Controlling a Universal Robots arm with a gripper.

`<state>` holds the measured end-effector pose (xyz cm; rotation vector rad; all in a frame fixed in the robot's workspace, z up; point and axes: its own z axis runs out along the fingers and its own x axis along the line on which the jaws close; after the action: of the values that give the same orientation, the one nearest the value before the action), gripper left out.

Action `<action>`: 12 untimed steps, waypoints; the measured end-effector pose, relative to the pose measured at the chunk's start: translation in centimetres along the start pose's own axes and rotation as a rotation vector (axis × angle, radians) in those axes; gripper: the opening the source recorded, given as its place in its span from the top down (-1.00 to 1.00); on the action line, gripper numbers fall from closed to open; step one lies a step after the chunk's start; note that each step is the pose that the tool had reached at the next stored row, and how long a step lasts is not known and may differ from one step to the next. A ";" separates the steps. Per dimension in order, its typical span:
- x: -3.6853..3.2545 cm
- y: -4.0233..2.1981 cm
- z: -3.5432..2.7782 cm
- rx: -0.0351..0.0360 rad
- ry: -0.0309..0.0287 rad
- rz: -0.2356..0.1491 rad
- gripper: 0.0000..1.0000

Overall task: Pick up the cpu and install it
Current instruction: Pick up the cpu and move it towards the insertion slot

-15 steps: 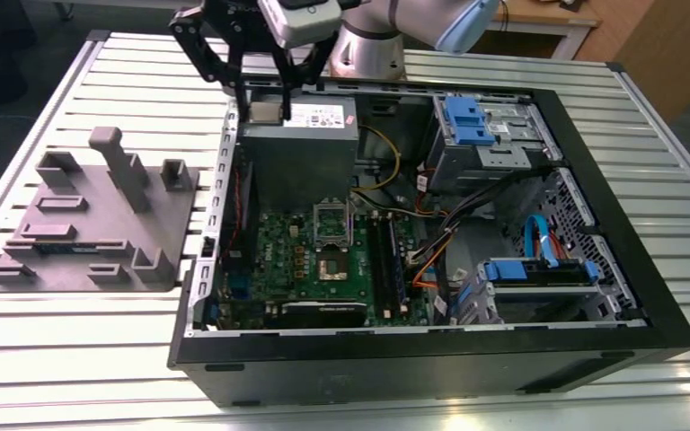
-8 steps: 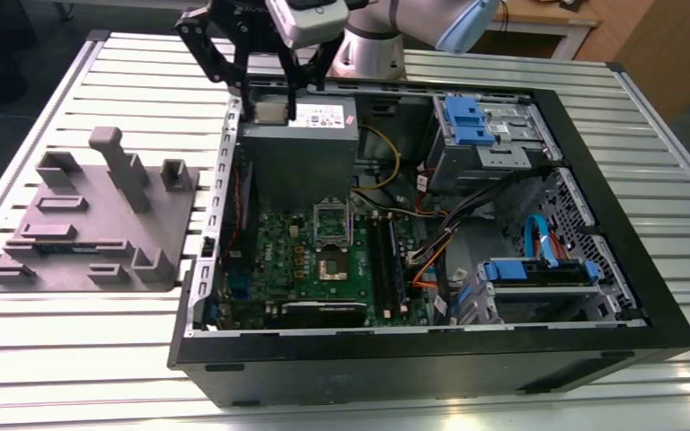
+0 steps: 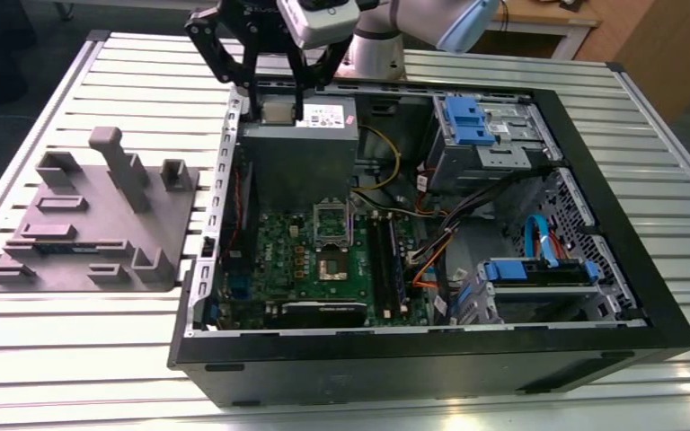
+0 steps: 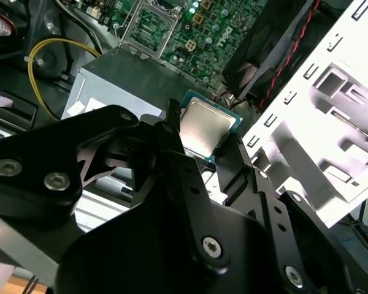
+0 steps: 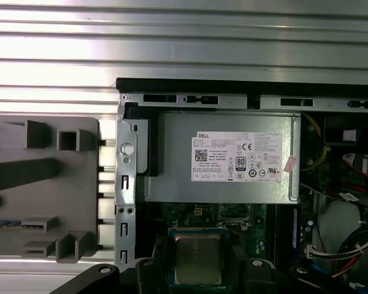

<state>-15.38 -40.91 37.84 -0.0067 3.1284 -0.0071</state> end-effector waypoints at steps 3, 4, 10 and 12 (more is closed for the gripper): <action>-0.39 0.00 0.00 0.0000 0.0000 0.000 0.06; -0.55 0.00 0.01 0.0000 0.0000 0.000 0.06; -1.93 -0.01 0.03 0.0000 0.0000 0.000 0.06; -2.62 -0.01 0.04 0.0000 0.0000 0.000 0.06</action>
<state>-12.76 -40.91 37.84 -0.0067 3.1284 -0.0071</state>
